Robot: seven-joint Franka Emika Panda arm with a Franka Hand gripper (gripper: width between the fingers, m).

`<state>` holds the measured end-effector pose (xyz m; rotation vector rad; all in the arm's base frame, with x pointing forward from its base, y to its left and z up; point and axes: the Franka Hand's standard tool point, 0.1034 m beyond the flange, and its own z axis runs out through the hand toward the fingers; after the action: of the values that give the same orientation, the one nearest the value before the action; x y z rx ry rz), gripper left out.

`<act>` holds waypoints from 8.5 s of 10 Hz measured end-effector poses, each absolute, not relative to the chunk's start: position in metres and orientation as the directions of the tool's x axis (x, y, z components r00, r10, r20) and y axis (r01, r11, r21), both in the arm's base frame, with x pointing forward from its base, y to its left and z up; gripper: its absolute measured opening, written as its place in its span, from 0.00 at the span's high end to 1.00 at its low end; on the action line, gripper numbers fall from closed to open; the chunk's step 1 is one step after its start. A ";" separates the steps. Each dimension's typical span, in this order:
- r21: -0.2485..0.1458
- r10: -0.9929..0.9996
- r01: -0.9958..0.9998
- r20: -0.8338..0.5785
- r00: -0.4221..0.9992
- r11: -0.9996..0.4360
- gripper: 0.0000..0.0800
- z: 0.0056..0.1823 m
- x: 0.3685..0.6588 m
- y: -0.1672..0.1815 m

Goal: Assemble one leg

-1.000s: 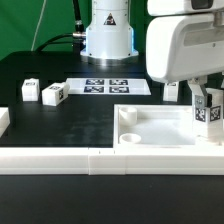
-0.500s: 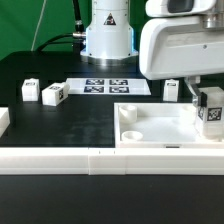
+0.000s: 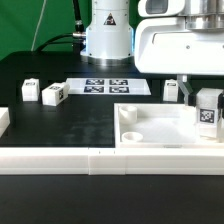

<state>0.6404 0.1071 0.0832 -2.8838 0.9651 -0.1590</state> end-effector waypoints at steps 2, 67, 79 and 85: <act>-0.130 -0.746 -0.736 0.043 0.665 -0.664 0.64 0.083 0.640 0.106; -0.042 -0.324 -0.322 0.083 0.942 -0.946 0.64 0.073 0.632 0.122; -0.094 -0.998 -0.995 -0.063 -0.022 0.028 0.64 0.072 0.631 0.121; -0.103 -0.992 -0.989 -0.058 0.110 -0.103 0.24 0.072 0.631 0.123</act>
Offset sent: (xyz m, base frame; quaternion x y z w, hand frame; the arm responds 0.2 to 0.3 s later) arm 0.0028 -0.0032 -0.0053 -0.0195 0.0064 0.2403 0.9705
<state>0.6314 0.1230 0.0721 -2.2512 2.0219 -0.0386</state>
